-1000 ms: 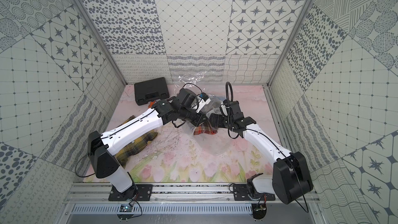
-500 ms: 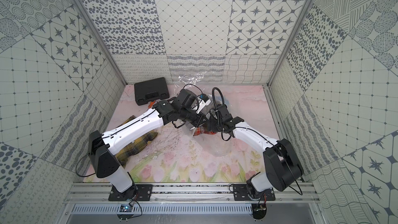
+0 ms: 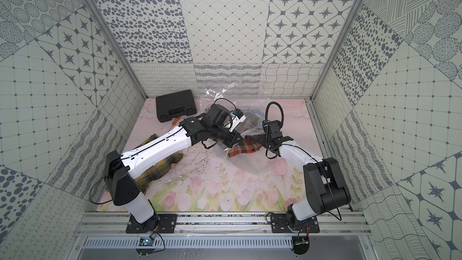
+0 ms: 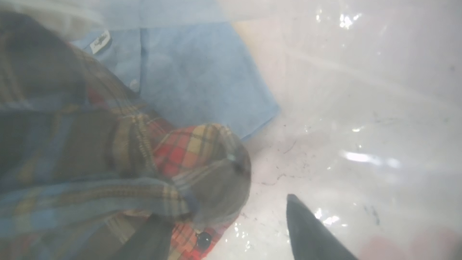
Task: Place the folded shirt into the vacuum bag
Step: Place the shirt in the vacuum bag.
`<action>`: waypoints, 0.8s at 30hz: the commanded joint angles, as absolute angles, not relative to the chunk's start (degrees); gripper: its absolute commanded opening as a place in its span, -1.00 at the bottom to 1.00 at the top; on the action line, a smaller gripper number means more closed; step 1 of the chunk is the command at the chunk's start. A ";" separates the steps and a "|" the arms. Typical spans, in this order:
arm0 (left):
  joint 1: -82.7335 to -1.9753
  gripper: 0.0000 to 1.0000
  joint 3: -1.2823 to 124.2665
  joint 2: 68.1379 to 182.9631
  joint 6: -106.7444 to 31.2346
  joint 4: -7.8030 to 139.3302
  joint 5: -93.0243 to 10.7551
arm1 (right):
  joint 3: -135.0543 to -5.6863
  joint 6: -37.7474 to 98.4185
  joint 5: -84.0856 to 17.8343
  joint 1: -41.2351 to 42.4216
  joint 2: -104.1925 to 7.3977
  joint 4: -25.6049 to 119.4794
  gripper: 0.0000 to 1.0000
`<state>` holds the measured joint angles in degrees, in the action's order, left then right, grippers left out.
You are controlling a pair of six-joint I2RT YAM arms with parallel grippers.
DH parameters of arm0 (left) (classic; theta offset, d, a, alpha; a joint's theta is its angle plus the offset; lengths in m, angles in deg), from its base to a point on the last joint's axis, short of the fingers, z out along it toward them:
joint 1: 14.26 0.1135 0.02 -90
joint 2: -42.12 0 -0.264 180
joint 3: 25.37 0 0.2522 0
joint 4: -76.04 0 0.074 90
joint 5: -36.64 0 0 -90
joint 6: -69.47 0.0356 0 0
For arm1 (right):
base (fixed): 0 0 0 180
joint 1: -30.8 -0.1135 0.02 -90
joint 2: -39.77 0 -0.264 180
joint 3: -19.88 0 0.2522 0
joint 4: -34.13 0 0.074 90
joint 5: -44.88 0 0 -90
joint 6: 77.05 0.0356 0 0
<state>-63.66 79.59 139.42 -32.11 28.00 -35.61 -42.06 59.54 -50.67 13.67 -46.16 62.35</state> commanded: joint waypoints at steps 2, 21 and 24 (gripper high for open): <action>-63.67 -1.00 80.16 139.12 -31.96 28.94 -33.59 | -42.34 62.52 -51.03 12.63 -42.54 60.19 0.46; -63.45 -1.00 95.73 148.58 -31.26 27.00 -35.29 | -34.57 57.35 -56.26 -3.18 -24.54 61.00 -0.53; -63.50 -1.00 97.07 149.03 -31.84 27.38 -34.27 | -32.63 58.53 -57.69 -3.64 -29.06 50.59 -0.78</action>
<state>-63.66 94.58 148.20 -32.06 26.64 -35.78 -34.54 58.53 -54.93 -3.62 -25.60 61.80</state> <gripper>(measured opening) 0.046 0.126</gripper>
